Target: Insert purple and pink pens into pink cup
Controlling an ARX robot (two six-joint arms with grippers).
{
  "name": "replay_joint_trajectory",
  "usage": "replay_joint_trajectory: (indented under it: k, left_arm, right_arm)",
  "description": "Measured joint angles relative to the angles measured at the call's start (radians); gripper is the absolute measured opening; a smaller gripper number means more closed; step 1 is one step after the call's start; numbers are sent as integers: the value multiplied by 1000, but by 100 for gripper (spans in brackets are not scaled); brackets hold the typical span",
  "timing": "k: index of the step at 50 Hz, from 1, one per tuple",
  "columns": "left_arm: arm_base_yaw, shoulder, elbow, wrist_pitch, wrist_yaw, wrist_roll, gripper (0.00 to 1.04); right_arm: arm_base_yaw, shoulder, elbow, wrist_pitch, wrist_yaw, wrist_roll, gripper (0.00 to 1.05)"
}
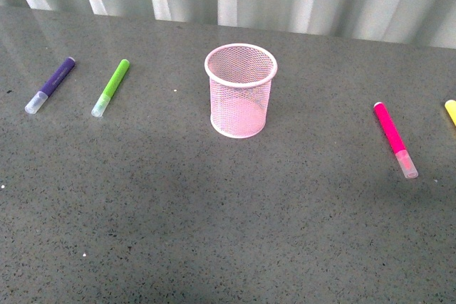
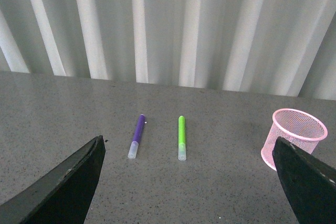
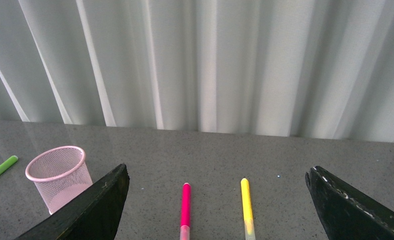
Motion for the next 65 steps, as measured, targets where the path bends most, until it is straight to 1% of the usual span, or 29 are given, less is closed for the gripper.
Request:
replay_joint_trajectory:
  k: [5, 7, 8, 10, 12, 14, 16, 17, 21, 28, 30, 34, 36, 38, 43, 50, 55, 65]
  left_arm:
    - [0, 0, 0, 0, 0, 0, 98]
    - [-12, 9, 3, -16, -38, -20, 98]
    - [-31, 25, 11, -56, -106, -63, 98]
    - [-50, 73, 13, -70, -182, -161, 98]
    - [-53, 123, 13, -50, -185, -213, 98]
    - [-52, 175, 13, 0, -173, -246, 98]
    - [-41, 265, 23, 102, -138, -281, 98]
    - [-38, 285, 26, 123, -131, -283, 98]
    - [-13, 453, 63, 299, -69, -282, 98]
    - [42, 771, 178, 554, 70, -257, 98]
    - [57, 864, 219, 607, 111, -243, 98]
    - [77, 1014, 290, 660, 156, -221, 98]
    - [91, 1130, 348, 686, 202, -205, 98]
    - [99, 1231, 410, 690, 249, -178, 98]
    - [112, 1438, 558, 697, 304, -99, 98]
    - [126, 1646, 728, 674, 315, -11, 98]
    - [138, 1786, 857, 629, 317, 60, 98]
    - [155, 2033, 1103, 494, 309, 192, 98]
  right_arm:
    - [0, 0, 0, 0, 0, 0, 98]
    - [0, 0, 0, 0, 0, 0, 98]
    - [0, 0, 0, 0, 0, 0, 98]
    - [0, 0, 0, 0, 0, 0, 98]
    - [0, 0, 0, 0, 0, 0, 98]
    - [0, 0, 0, 0, 0, 0, 98]
    - [0, 0, 0, 0, 0, 0, 98]
    - [0, 0, 0, 0, 0, 0, 98]
    - [0, 0, 0, 0, 0, 0, 98]
    - [0, 0, 0, 0, 0, 0, 98]
    - [0, 0, 0, 0, 0, 0, 98]
    - [0, 0, 0, 0, 0, 0, 98]
    - [0, 0, 0, 0, 0, 0, 98]
    - [0, 0, 0, 0, 0, 0, 98]
    - [0, 0, 0, 0, 0, 0, 98]
    - [0, 0, 0, 0, 0, 0, 98]
    - [0, 0, 0, 0, 0, 0, 98]
    - [0, 0, 0, 0, 0, 0, 98]
